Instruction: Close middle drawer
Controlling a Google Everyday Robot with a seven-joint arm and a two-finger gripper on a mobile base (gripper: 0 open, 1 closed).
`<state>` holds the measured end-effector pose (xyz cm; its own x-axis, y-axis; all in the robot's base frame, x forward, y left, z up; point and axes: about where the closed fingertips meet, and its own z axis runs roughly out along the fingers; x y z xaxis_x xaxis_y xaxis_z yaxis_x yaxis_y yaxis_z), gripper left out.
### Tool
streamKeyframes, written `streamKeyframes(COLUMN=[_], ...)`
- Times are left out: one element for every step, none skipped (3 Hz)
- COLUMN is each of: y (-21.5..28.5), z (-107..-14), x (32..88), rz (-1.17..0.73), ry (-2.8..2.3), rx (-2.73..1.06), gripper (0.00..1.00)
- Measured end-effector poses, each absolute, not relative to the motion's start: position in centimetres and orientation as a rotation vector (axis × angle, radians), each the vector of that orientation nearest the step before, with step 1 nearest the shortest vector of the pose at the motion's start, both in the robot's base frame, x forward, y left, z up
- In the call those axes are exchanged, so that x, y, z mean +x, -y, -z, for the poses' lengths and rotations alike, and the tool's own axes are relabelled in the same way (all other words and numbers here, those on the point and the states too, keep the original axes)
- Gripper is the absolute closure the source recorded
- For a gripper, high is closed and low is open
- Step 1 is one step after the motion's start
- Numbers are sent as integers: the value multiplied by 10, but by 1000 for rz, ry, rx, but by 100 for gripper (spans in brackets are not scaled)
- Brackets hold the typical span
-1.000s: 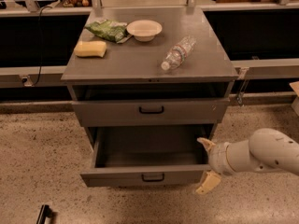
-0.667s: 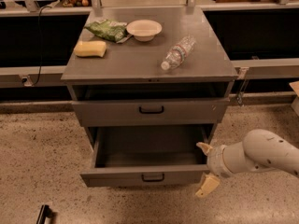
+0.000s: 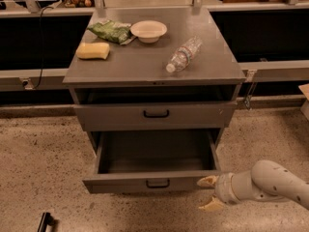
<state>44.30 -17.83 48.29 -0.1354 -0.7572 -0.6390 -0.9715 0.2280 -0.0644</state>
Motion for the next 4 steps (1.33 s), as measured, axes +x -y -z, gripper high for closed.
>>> streamKeyframes(y=[176,178,181,182], z=[-471,-446,-396,-360], x=[437,436,441,454], rz=[-518,-490,-428,-348], ry=[-1930,-2026,-2122,-2148], rx=[-1601,-1571,-1491,-1419], gripper=[66,87,100,100])
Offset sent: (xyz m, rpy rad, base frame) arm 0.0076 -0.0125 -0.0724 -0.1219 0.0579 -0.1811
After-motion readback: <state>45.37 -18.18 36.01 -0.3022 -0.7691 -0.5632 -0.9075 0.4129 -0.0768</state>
